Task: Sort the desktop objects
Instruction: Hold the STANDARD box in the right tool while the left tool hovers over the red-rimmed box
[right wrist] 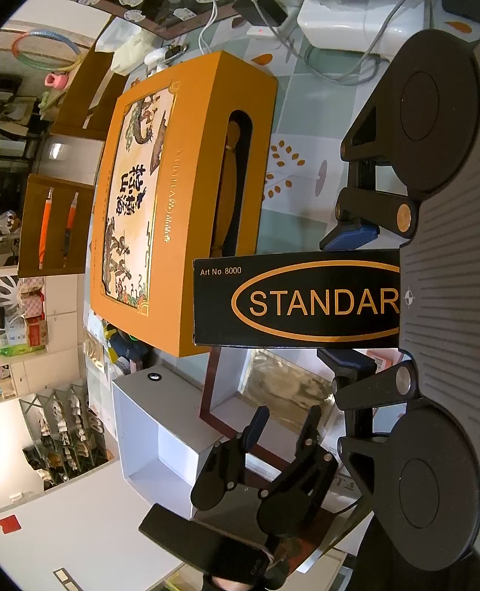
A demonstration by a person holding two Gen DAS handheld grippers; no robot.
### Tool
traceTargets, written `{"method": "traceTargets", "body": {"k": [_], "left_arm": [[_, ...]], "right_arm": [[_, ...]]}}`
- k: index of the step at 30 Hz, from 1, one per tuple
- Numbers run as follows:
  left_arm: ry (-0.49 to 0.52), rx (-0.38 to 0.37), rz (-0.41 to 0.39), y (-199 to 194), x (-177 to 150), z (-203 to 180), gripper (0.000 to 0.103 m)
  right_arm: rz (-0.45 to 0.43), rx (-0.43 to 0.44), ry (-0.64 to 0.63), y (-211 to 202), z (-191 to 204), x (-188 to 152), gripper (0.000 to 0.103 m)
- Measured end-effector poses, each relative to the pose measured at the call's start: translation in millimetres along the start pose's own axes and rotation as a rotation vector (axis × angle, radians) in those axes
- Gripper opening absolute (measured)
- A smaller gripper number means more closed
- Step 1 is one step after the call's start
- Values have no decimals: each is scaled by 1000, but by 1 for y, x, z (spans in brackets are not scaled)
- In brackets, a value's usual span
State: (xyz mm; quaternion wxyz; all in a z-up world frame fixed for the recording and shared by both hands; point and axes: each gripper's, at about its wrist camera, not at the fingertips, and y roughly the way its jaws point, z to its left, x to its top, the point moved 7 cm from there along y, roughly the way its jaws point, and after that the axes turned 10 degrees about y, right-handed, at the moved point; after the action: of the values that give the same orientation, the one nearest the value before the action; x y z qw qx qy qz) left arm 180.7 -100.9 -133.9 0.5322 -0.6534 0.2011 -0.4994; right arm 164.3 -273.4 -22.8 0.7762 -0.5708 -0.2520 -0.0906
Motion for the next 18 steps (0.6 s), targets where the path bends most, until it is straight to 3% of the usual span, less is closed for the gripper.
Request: {"method": "traceTargets", "body": {"k": [7, 18], "left_arm": [[31, -62, -28, -9, 3, -18, 69], [-10, -47, -55, -18, 2, -22, 69]], "right_arm": [[4, 1, -8, 5, 1, 4, 58], [22, 14, -30, 17, 6, 6, 58]]}}
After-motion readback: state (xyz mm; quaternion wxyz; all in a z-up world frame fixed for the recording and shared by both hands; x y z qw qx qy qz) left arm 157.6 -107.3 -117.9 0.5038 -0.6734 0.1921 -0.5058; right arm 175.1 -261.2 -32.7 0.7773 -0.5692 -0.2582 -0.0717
